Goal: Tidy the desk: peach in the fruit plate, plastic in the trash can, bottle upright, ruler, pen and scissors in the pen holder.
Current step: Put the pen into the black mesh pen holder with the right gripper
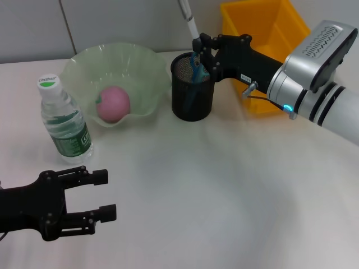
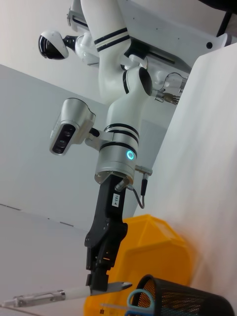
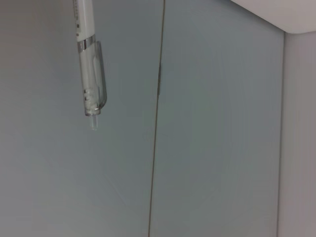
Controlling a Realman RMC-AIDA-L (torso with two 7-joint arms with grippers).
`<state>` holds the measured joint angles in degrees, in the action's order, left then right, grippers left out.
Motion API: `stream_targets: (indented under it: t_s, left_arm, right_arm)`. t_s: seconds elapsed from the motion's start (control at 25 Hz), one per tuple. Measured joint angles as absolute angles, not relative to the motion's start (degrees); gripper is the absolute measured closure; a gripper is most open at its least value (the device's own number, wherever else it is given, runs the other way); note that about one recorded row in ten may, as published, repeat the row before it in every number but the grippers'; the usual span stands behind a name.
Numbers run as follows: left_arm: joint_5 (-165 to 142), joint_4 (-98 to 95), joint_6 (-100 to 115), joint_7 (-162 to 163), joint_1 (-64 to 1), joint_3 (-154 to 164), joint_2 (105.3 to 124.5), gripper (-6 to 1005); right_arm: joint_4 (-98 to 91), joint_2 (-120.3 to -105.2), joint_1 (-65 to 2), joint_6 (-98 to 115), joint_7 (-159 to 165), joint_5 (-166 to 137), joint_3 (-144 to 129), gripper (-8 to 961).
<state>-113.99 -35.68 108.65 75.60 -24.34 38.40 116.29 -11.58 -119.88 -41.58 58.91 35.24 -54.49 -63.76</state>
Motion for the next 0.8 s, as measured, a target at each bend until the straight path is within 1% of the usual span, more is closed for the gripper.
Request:
stream_targets:
  t_s: [0.44,0.8]
  left_arm:
    - [-113.99,-35.69,109.65,75.20,-24.08,38.31,116.28,204]
    - [-113.99,-35.68,109.98,75.17,-24.08,38.32,116.13,204]
  right_arm:
    - [-11.19,-119.88,-41.41,58.88,35.24,-54.48,-63.95,827]
    - [-11.15,-119.88,-40.98,59.27,35.24,-54.48,-64.01,805]
